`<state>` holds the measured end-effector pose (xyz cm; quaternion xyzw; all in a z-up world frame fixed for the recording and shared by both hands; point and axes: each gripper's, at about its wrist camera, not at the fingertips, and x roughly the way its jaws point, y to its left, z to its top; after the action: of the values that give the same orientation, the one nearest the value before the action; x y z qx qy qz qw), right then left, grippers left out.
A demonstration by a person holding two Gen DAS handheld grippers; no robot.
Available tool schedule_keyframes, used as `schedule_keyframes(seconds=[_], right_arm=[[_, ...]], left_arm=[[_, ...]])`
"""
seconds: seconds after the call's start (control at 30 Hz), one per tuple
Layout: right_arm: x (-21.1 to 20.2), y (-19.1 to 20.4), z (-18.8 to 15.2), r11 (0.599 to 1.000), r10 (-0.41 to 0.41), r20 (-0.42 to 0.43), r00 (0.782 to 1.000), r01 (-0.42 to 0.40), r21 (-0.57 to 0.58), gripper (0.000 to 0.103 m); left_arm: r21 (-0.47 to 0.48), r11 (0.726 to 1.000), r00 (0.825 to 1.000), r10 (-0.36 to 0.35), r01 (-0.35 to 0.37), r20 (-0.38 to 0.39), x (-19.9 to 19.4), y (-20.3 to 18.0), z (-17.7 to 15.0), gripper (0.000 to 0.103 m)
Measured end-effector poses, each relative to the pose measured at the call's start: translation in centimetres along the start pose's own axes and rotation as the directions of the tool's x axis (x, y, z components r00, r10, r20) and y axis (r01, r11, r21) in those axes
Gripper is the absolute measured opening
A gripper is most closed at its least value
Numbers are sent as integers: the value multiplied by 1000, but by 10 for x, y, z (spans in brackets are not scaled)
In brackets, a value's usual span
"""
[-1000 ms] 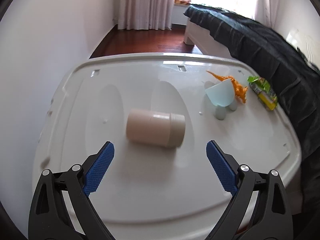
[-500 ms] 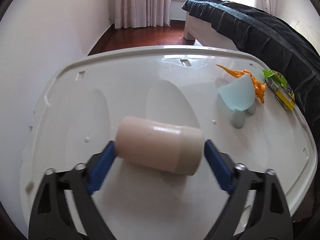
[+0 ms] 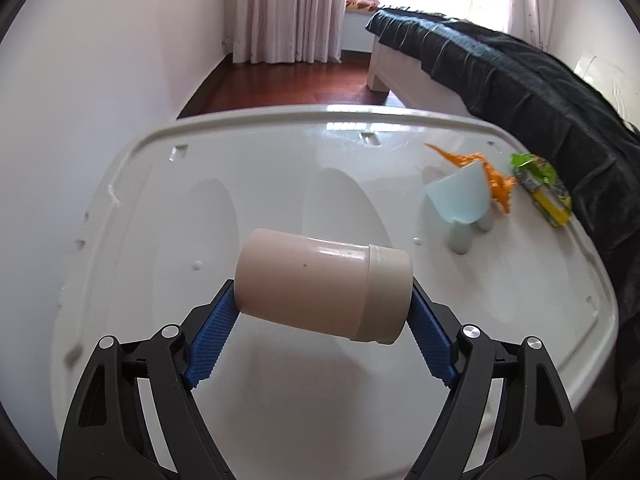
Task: Collect trash
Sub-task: 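Close left tool on the beige paper roll and lift it, then grasp the light-blue cup with right tool while left tool holds the paper roll, then drop the paper roll and blue cup into the bin, opening both tools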
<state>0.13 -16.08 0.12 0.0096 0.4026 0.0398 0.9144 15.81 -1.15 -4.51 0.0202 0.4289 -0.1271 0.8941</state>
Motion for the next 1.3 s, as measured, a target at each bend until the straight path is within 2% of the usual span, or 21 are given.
schedule_keyframes(seconds=[0.1,0.23,0.43,0.53,0.67,0.73,0.8,0.9,1.03,1.3], right_arm=[[23,2,23,1000,-1,15,1000,1,-20,98],[73,3,55,1000,-8,19,1000,8,-29,98],[155,2,82,999,-44,-86,995,43,-7,92],[176,3,88,999,-53,-114,992,53,-4,90],[198,5,93,996,-91,-148,985,88,-24,81],[206,3,95,993,-114,-163,980,110,-31,74],[212,2,97,991,-136,-184,973,131,-39,62],[215,2,98,988,-152,-196,969,142,-61,61],[205,6,95,983,-167,-170,971,151,-101,61],[161,11,87,987,-135,-120,984,123,-102,61]], left_arm=[[-3,1000,1000,-10,10,26,-22,-1,-5,79],[-20,999,998,-26,27,55,-44,4,-14,79],[-25,999,997,-45,47,62,-51,11,-19,79],[-46,997,996,-64,66,55,-50,16,-20,79],[-52,995,995,-76,79,60,-51,17,-20,79],[-55,994,994,-86,89,64,-52,16,-19,79],[-58,994,994,-91,95,67,-53,15,-18,79],[-59,993,993,-97,101,64,-52,13,-19,79],[-57,993,993,-97,101,65,-52,13,-20,79],[-54,993,991,-103,108,89,-60,8,-22,79]])
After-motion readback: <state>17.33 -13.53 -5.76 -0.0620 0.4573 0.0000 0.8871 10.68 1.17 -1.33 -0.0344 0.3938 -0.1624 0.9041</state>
